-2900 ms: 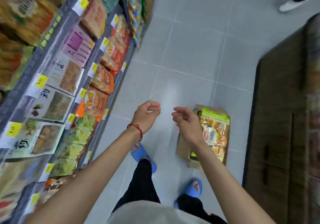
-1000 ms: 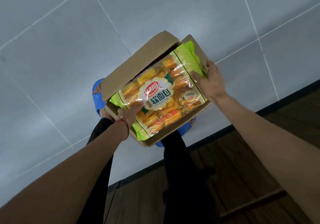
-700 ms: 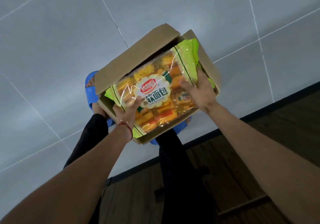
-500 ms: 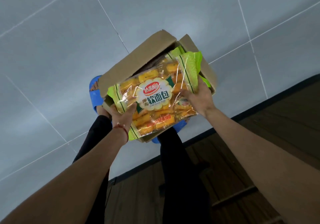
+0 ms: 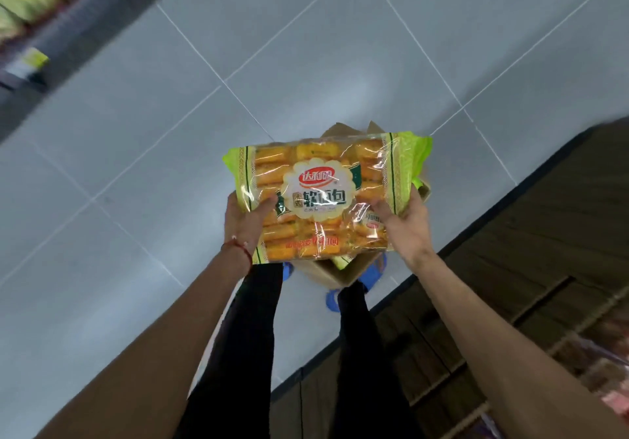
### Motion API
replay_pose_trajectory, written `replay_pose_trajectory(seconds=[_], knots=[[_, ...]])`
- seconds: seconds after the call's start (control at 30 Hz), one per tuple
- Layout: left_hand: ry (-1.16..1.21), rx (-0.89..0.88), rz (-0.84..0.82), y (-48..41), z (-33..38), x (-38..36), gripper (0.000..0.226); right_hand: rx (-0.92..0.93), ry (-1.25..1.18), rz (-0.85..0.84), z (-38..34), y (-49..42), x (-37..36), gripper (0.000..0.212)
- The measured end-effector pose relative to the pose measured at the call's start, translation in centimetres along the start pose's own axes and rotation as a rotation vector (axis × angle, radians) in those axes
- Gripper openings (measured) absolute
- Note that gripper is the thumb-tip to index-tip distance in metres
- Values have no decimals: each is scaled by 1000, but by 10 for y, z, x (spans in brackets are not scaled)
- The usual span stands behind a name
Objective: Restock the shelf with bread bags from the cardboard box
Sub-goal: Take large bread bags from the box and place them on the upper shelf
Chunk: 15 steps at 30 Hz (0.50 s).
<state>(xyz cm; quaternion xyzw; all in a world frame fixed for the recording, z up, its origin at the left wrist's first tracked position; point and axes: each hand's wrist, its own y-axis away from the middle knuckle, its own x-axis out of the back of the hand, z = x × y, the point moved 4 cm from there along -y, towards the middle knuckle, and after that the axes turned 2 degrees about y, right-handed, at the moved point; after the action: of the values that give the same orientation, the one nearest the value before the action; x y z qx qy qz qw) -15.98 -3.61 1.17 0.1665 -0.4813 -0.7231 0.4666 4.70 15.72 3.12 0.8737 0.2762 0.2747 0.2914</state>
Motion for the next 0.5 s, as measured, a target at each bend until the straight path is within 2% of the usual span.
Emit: replay_pose_trajectory(seconds=[0.07, 0.17, 0.27, 0.4, 0.5], knots=[[0, -58, 2, 17, 28, 26, 50, 43, -15, -11, -26, 23, -8, 53], [-10, -169, -17, 45, 62, 61, 49, 97, -56, -26, -59, 51, -16, 72], [3, -265, -45, 82, 87, 92, 46, 160, -96, -38, -94, 78, -20, 71], [60, -389, -11, 143, 107, 127, 39, 236, -83, -69, -132, 116, -22, 104], [83, -492, 46, 192, 116, 154, 40, 311, -87, -122, -162, 151, -24, 98]])
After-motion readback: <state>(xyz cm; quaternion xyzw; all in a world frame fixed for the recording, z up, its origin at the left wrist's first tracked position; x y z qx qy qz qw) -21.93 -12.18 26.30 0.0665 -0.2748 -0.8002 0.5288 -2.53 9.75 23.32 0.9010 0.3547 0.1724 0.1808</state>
